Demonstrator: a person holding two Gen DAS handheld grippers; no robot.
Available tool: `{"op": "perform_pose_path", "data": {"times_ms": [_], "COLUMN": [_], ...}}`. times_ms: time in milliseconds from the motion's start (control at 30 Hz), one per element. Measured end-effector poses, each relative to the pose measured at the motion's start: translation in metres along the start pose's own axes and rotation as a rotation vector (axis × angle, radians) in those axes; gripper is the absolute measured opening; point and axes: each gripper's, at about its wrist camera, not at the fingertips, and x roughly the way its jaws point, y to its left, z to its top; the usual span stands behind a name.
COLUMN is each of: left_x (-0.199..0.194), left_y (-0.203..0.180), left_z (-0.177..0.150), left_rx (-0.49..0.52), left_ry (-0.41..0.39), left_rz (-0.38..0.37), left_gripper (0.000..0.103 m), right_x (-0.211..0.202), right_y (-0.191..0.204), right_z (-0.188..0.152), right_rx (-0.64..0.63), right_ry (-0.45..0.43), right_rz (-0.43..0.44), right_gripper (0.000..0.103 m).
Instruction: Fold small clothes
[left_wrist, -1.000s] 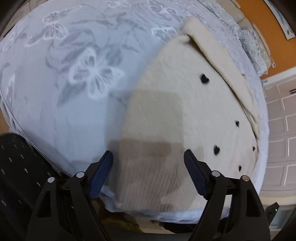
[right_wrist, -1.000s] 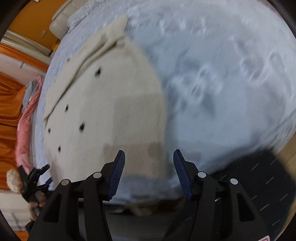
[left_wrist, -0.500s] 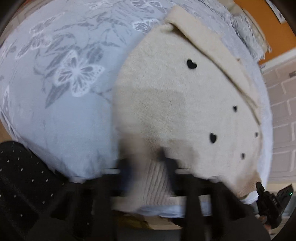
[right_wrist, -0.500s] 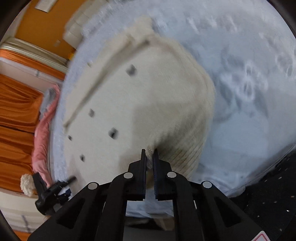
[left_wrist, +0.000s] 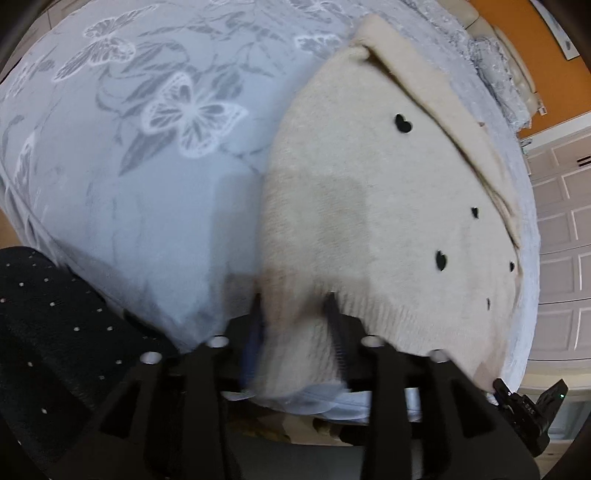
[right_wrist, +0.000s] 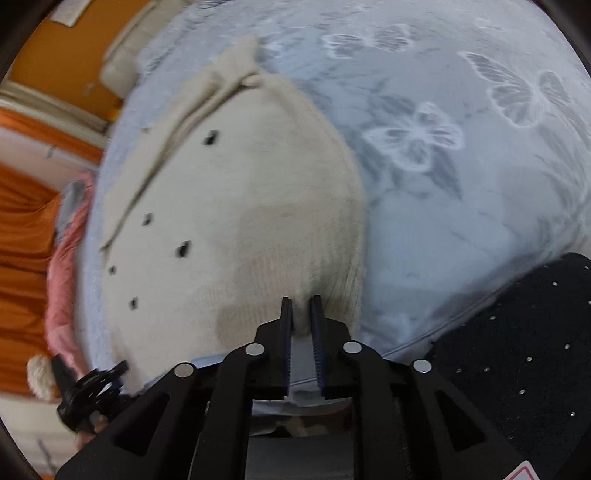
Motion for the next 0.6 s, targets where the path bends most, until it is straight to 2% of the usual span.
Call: {"op": "perform_pose_path", "data": {"times_ms": [33, 100, 133, 233, 333, 367, 433, 533, 600], "left_x": [0.000, 0.003, 0.006, 0.014, 0.002, -0.005, -0.001, 0.021, 0.025], "left_y": [-0.001, -0.008, -0.012, -0.017, -0.022, -0.023, -0.023, -0.020, -0.027], "left_z": [0.000, 0.002, 0.003, 0.004, 0.007, 0.007, 0.008, 0.010, 0.008], "left_rx": [-0.001, -0.006, -0.010, -0.031, -0.033, -0.021, 0.002, 0.019, 0.043], "left_ry": [-0.006, -0.034, -0.042, -0.045, -0.096, -0.123, -0.106, -0.028, -0.048], "left_rz": [-0.009, 0.021, 0.037, 0.067, 0.076, 0.073, 0.095, 0.138, 0.160], "left_gripper": [0.064, 0.076, 0.082, 0.085, 0.085, 0.085, 0.087, 0.088, 0.093], "right_x": [-0.001, 0.002, 0.006, 0.012, -0.016, -0.019, -0.012, 0.012, 0.022], "right_y": [0.000, 0.003, 0.005, 0.007, 0.005, 0.004, -0.002, -0.011, -0.008], "right_z": [0.002, 0.007, 0.010, 0.014, 0.015, 0.018, 0.020, 0.018, 0.014], "right_rx": [-0.001, -0.005, -0.011, -0.007, 0.009, -0.002, -0.025, -0.014, 0.013], "right_ry": [-0.009, -0.029, -0.026, -0.026, -0.167, -0.166, -0.095, 0.031, 0.059], "right_rz": [-0.003, -0.023, -0.029, -0.060, -0.103, -0.117, -0.128, -0.119, -0.079], "right_gripper": [0.040, 0.050, 0.051, 0.050, 0.052, 0.053, 0.055, 0.056, 0.058]}}
